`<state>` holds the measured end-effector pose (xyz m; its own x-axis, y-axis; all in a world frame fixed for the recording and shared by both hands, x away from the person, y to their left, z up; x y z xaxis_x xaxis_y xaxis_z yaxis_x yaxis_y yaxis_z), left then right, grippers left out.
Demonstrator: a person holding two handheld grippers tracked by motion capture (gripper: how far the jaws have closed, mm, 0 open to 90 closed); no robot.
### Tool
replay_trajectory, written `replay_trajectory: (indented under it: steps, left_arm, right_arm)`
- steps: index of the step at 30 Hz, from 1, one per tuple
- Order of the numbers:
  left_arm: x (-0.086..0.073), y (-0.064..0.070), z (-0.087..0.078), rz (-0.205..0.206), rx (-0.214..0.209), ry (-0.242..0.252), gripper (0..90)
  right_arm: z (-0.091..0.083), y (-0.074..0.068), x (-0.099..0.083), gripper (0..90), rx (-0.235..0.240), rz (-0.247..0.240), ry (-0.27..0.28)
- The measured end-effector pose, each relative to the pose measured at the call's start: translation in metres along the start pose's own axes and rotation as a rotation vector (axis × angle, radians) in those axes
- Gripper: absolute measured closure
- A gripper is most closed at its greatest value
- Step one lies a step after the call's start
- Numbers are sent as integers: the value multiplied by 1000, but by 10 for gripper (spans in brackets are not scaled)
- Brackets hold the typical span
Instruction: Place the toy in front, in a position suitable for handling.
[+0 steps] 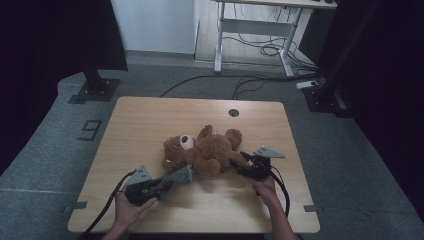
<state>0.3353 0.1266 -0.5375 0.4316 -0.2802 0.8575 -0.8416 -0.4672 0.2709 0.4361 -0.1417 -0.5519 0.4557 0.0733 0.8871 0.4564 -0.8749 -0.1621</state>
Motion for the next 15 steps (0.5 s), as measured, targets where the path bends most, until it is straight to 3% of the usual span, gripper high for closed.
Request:
replay_trajectory:
  steps: [6, 9, 12, 15]
  left_arm:
    - [13, 2, -5, 0, -13, 40, 768]
    - [23, 5, -3, 9, -21, 58, 768]
    - [27, 7, -1, 9, -28, 67, 766]
    - [31, 9, 0, 2, -38, 82, 766]
  right_arm:
    - [-3, 6, -14, 315, 11, 13, -38]
    - [8, 0, -22, 326, 11, -10, -66]
    - [13, 0, -25, 438, -21, -33, -83]
    - [8, -1, -23, 555, -13, -61, -72]
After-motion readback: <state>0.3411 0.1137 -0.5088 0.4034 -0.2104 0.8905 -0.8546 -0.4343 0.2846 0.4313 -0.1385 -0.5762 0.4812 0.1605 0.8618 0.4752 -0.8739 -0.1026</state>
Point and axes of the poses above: each handheld gripper's, and its own axes: z roughly forward along the jaws, x roughly out of its top, y roughly to its right, the point moved 10 cm from there along z, roughly forward along the jaws, and after that the axes turned 12 degrees about -x, right-handed, at the moved point
